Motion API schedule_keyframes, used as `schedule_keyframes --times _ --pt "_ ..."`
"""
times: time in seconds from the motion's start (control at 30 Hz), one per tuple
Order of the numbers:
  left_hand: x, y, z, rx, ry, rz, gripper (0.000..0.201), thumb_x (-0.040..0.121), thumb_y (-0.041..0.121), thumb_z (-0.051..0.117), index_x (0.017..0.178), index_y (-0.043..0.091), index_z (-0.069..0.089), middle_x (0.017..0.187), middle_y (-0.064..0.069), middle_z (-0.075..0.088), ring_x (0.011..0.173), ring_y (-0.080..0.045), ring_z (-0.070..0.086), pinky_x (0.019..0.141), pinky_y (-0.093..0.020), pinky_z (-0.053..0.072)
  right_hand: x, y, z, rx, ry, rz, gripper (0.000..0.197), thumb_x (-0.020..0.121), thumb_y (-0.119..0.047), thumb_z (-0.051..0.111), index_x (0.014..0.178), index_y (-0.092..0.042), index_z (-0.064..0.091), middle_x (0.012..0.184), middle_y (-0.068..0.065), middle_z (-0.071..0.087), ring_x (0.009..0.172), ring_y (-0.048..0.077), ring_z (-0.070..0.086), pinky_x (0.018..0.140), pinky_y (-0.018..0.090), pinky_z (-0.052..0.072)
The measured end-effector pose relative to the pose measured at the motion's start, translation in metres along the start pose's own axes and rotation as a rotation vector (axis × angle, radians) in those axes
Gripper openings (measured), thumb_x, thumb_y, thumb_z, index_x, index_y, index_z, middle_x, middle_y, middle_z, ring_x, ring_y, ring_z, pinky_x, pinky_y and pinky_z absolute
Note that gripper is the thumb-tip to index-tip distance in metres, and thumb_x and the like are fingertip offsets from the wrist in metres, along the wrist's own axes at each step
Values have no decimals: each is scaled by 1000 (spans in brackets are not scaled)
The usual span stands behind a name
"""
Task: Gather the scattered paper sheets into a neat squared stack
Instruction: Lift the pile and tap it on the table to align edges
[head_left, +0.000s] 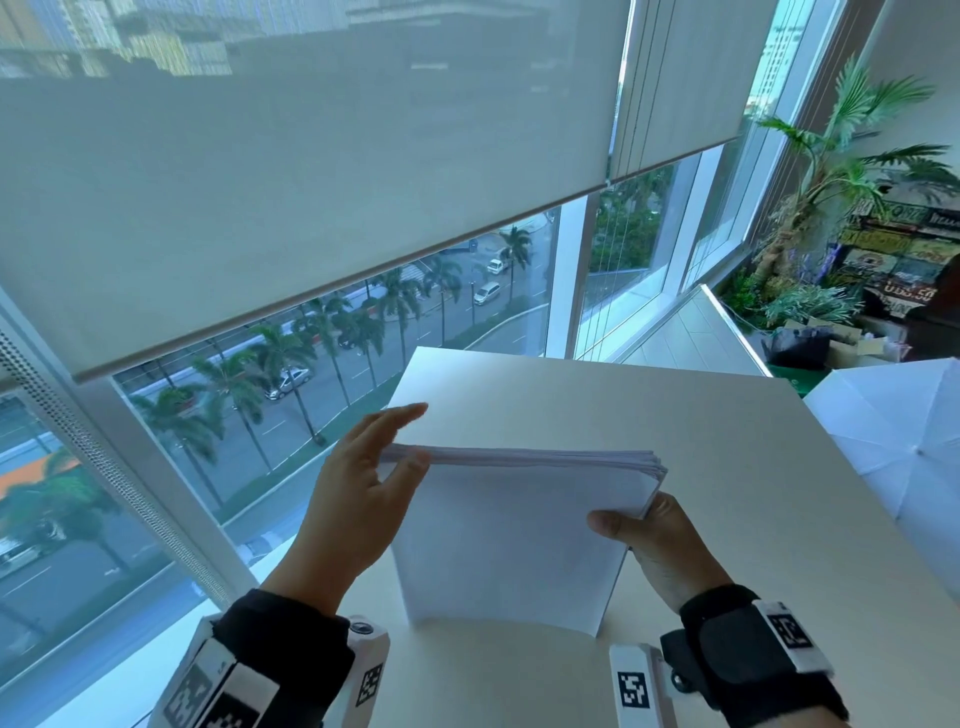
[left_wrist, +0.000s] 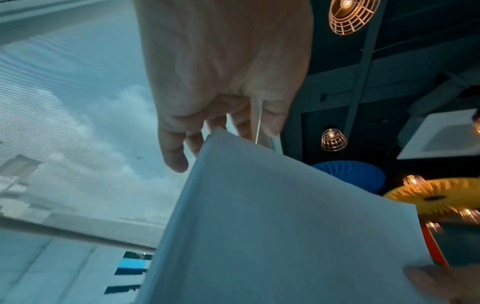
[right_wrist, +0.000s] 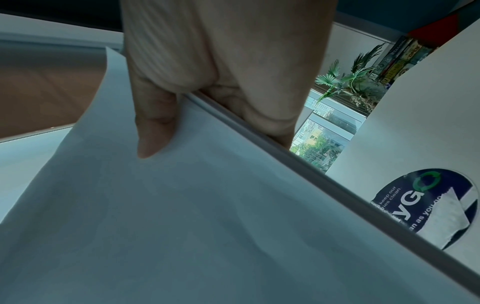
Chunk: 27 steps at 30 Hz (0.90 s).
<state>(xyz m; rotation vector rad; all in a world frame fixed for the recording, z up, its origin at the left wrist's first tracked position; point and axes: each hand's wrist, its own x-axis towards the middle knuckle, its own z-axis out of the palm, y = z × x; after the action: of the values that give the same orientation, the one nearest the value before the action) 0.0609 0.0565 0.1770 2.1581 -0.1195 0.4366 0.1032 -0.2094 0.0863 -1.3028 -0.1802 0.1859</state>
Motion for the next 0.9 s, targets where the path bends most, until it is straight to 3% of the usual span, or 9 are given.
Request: schedule_keyframes --times 0.07,0.13,0.23,0.4,0.47,0.6,0.7,0.83,0.9 --pt "-3 1 3 270 -174 66 65 66 59 34 127 39 50 134 21 44 127 -4 35 105 -16 22 0 -1 0 4 -5 2 67 24 -43 93 82 -14 76 87 4 77 81 20 71 70 26 58" --pt "-5 2 3 459 -193 104 71 68 60 32 133 34 46 145 11 40 138 -18 29 111 -27 19 0 -1 0 7 -9 1 68 22 -42 93 82 -13 76 85 3 77 79 18 71 68 24 57" --pt "-7 7 0 527 -66 159 65 76 52 40 136 29 42 146 1 41 140 -28 29 110 -38 21 0 -1 0 5 -8 0 72 21 -42 93 84 -13 74 84 3 77 79 18 71 67 23 57" --pt "-10 15 5 738 -177 191 59 75 50 40 130 30 47 136 2 55 132 -27 43 101 -61 32 -1 -1 1 -10 -24 4 75 20 -41 93 86 -12 72 84 2 77 79 17 72 66 22 56" --pt "-12 19 7 750 -140 214 60 75 47 42 133 32 41 138 3 53 132 -24 37 101 -62 29 -2 -1 1 -16 -19 0 78 19 -41 93 88 -12 71 84 2 77 79 17 72 65 21 56" --pt "-16 23 20 845 -198 309 56 73 45 45 128 33 45 122 8 66 117 -18 60 100 -67 28 -2 0 2 -28 -22 -11 80 20 -41 93 91 -11 70 85 2 77 80 17 72 65 21 56" --pt "-15 32 24 809 -149 298 59 76 42 45 133 32 40 130 7 60 123 -17 56 110 -58 15 -2 0 3 -23 -14 -16 79 20 -41 93 90 -11 70 84 2 77 79 16 72 65 21 56" --pt "-15 41 37 815 -279 362 63 68 40 58 130 31 45 120 6 66 111 -18 64 101 -55 37 -1 1 2 -39 3 -20 79 21 -44 92 90 -12 70 84 0 77 79 15 71 67 21 56" --pt "-13 44 40 799 -263 361 60 73 40 53 131 31 43 122 5 65 112 -20 63 97 -54 42 -1 1 2 -44 13 -23 80 22 -45 92 91 -12 70 84 1 76 80 15 71 67 21 56"
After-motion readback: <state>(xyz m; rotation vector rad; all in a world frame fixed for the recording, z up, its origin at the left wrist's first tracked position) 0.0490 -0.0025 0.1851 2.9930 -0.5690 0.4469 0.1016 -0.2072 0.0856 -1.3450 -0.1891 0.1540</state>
